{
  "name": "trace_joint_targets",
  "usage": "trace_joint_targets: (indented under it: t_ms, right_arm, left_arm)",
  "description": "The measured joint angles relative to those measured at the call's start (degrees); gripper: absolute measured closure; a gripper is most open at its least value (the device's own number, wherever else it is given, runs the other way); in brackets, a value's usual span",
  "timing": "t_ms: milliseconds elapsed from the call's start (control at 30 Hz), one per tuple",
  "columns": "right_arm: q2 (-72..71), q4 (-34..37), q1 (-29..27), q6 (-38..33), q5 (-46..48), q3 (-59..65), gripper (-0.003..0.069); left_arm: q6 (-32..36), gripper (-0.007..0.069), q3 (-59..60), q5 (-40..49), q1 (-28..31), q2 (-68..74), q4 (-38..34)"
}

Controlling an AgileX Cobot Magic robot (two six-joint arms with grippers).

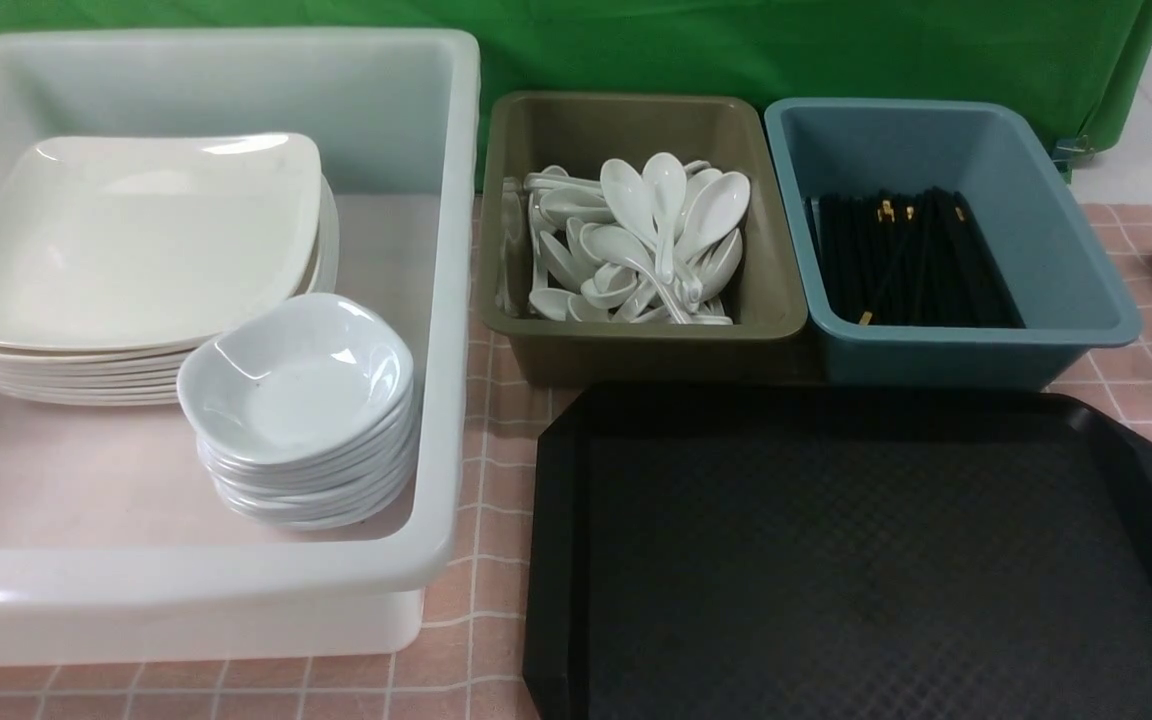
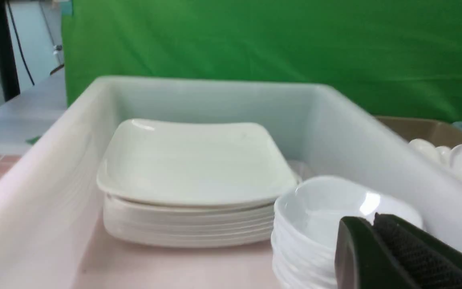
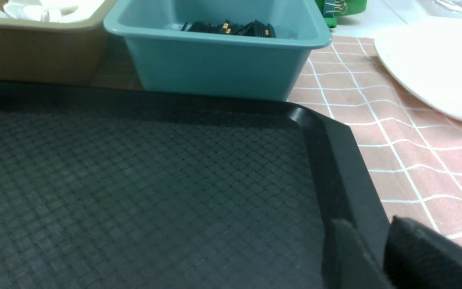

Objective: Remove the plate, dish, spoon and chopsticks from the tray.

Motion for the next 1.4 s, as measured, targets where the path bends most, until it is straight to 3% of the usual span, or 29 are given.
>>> trace_joint_targets:
  t_ms: [267,1400]
  right_arm:
    - [0.0,0.0,0.0,0.0,0.0,0.0,0.0422]
    - [0.0,0.0,0.0,0.0,0.0,0.0,0.0419]
  left_arm:
    - [-3.85,0.0605,6.19,0.45,-2.15,-0.38,3.1]
    - [-3.3,0.0603,6.23,2.35,-0.87,-0.4,3.67]
